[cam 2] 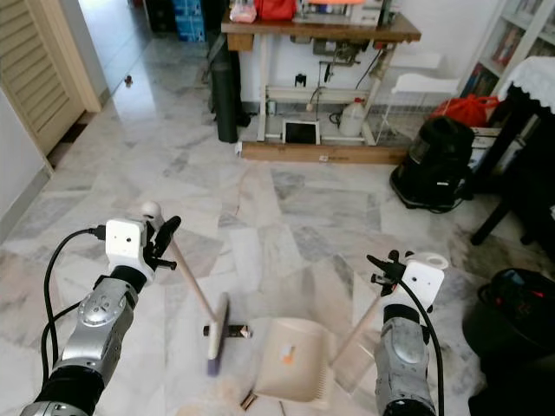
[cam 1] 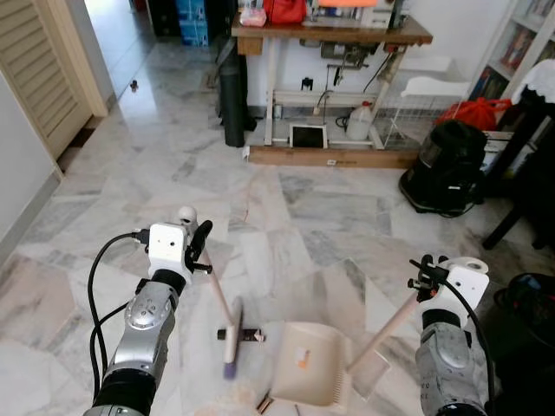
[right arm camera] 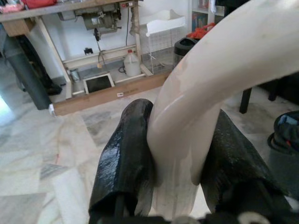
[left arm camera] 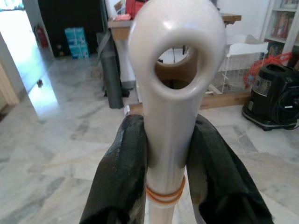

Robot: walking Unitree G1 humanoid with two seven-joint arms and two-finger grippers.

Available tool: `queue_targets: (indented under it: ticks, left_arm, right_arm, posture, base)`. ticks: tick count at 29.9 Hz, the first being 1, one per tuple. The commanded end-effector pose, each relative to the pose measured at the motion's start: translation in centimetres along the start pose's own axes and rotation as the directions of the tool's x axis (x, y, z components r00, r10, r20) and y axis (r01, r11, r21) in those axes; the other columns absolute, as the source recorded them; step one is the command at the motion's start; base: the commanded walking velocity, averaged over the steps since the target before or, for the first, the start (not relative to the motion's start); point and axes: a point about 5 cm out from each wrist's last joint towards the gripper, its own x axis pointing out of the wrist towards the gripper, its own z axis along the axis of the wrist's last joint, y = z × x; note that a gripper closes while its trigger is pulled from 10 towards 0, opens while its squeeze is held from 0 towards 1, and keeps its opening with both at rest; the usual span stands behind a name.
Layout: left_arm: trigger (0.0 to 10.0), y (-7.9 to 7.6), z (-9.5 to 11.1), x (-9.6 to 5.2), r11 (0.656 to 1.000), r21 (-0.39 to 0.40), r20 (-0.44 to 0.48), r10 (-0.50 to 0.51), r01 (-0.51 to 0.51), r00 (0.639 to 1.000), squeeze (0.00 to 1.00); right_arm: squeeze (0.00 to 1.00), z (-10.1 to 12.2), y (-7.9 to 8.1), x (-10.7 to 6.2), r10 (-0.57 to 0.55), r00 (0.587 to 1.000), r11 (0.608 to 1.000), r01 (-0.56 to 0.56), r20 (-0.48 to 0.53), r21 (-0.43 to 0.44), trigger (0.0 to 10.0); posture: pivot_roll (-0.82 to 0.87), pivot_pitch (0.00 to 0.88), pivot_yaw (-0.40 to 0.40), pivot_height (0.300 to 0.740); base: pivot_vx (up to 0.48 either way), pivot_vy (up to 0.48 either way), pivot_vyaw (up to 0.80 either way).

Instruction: Sweep floor

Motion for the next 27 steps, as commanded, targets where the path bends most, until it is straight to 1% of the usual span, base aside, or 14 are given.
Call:
queue_targets:
  ticks: [1, 2, 3, 7, 11, 12, 13, 20, 23, 24, 27]
  left_arm:
    - [10.0, 0.0, 1.0, 0.3, 1.000, 0.006, 0.047, -0.010, 0.009, 0.999, 0.00]
    - [10.0, 0.0, 1.0, 0.3, 1.000, 0.006, 0.047, -0.010, 0.009, 0.999, 0.00]
    - [10.0, -0.1, 0.9, 0.3, 1.000, 0.001, 0.045, -0.015, 0.015, 0.999, 0.00]
    - [10.0, -0.3, 0.8, 0.1, 1.000, -0.006, 0.041, -0.027, 0.027, 0.999, 0.00]
    - [10.0, -0.4, 0.8, 0.1, 0.999, -0.009, 0.038, -0.034, 0.034, 0.999, 0.00]
    - [10.0, -0.4, 0.7, 0.0, 0.999, -0.013, 0.037, -0.039, 0.039, 0.999, 0.00]
    - [10.0, -0.4, 0.7, 0.0, 0.999, -0.014, 0.037, -0.040, 0.040, 0.999, 0.00]
    - [10.0, -1.3, 0.3, -0.2, 0.993, -0.049, 0.008, -0.108, 0.109, 0.994, 0.00]
    - [10.0, -1.4, 0.2, -0.2, 0.991, -0.052, 0.003, -0.124, 0.124, 0.992, 0.00]
    - [10.0, -1.7, 0.2, -0.3, 0.987, -0.045, -0.003, -0.157, 0.157, 0.988, 0.00]
    - [10.0, -1.8, 0.2, -0.3, 0.984, -0.048, -0.007, -0.171, 0.171, 0.985, 0.00]
  right_arm:
    - [0.00, 1.0, -0.2, 0.4, -0.001, 0.999, 1.000, 0.001, 0.048, -0.010, 10.0]
    - [0.00, 1.0, -0.2, 0.4, -0.001, 0.999, 1.000, 0.001, 0.048, -0.010, 10.0]
    - [0.00, 1.1, -0.3, 0.5, 0.004, 0.999, 0.999, -0.003, 0.051, -0.032, 10.0]
    - [0.00, 1.2, -0.6, 0.5, 0.012, 0.998, 0.997, -0.008, 0.058, -0.074, 10.0]
    - [0.00, 1.1, -0.8, 0.5, 0.007, 0.999, 0.996, -0.003, 0.051, -0.084, 10.0]
    - [0.00, 1.1, -0.9, 0.5, 0.014, 0.999, 0.994, -0.009, 0.049, -0.113, 10.0]
    - [0.00, 1.1, -0.9, 0.5, 0.016, 0.999, 0.993, -0.010, 0.049, -0.121, 10.0]
    - [0.00, 1.0, -0.6, 0.3, 0.027, 0.998, 0.988, -0.019, 0.051, -0.154, 10.0]
    - [0.00, 0.9, -0.5, 0.2, 0.030, 0.998, 0.986, -0.021, 0.050, -0.165, 10.0]
    - [0.00, 0.7, -0.5, 0.1, 0.032, 0.998, 0.984, -0.023, 0.047, -0.179, 10.0]
    - [0.00, 0.6, -0.4, -0.1, 0.035, 0.998, 0.982, -0.026, 0.045, -0.186, 10.0]
  posture:
    - [-0.03, 0.000, -0.020, 0.740]
    - [-0.03, 0.000, -0.020, 0.740]
    - [-0.04, 0.000, -0.021, 0.740]
    - [-0.04, 0.000, -0.023, 0.740]
    - [-0.04, 0.000, -0.023, 0.740]
    - [-0.04, 0.000, -0.025, 0.740]
    - [-0.04, 0.000, -0.025, 0.740]
    - [-0.04, 0.000, -0.023, 0.740]
    - [-0.04, 0.000, -0.022, 0.740]
    - [-0.04, 0.000, -0.021, 0.740]
    - [-0.04, 0.000, -0.021, 0.740]
  base:
    - [0.000, 0.000, 0.00]
    - [0.000, 0.000, 0.00]
    - [0.000, 0.000, 0.00]
    - [0.000, 0.000, 0.00]
    - [0.000, 0.000, 0.00]
    - [0.000, 0.000, 0.00]
    - [0.000, 0.000, 0.00]
    - [0.000, 0.000, 0.00]
    - [0.000, 0.000, 0.00]
    - [0.000, 0.000, 0.00]
    - [0.000, 0.000, 0.00]
